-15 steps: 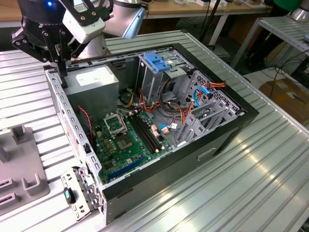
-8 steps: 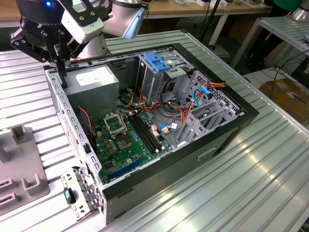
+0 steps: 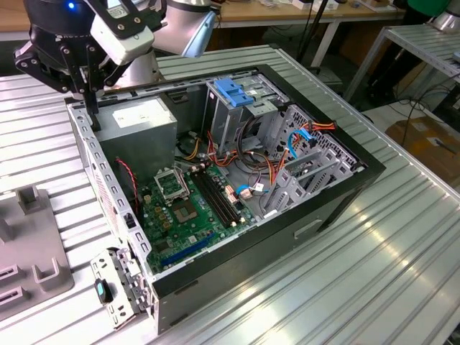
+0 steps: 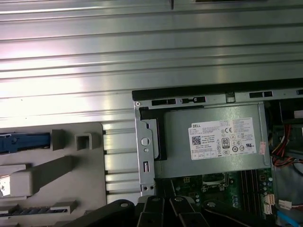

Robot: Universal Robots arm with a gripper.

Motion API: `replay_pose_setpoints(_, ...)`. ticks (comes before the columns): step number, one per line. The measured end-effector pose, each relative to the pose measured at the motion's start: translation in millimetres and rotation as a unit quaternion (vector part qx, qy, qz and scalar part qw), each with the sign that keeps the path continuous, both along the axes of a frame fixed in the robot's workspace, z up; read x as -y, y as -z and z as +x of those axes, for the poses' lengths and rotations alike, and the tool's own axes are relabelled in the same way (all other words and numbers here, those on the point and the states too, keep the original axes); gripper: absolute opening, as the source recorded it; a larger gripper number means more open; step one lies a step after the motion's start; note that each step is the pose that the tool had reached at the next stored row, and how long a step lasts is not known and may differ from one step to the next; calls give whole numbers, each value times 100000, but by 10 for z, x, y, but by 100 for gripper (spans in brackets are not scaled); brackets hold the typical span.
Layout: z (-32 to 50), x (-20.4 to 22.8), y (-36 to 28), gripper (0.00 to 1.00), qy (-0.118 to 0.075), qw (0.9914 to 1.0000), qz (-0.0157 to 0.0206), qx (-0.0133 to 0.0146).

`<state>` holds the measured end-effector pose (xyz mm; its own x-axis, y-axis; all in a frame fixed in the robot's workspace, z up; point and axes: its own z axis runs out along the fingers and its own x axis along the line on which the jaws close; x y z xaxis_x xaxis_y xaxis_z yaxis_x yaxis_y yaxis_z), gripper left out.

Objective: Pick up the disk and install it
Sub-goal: 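Reach for the disk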

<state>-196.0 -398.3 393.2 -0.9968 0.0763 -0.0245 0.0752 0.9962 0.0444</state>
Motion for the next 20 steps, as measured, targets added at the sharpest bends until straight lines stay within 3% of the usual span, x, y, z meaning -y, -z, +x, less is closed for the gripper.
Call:
replay_pose_setpoints(13, -202, -11, 1, 11, -10, 100000, -3, -2)
replay_pose_setpoints(20, -499, -23, 4, 11, -3, 100000, 1, 2)
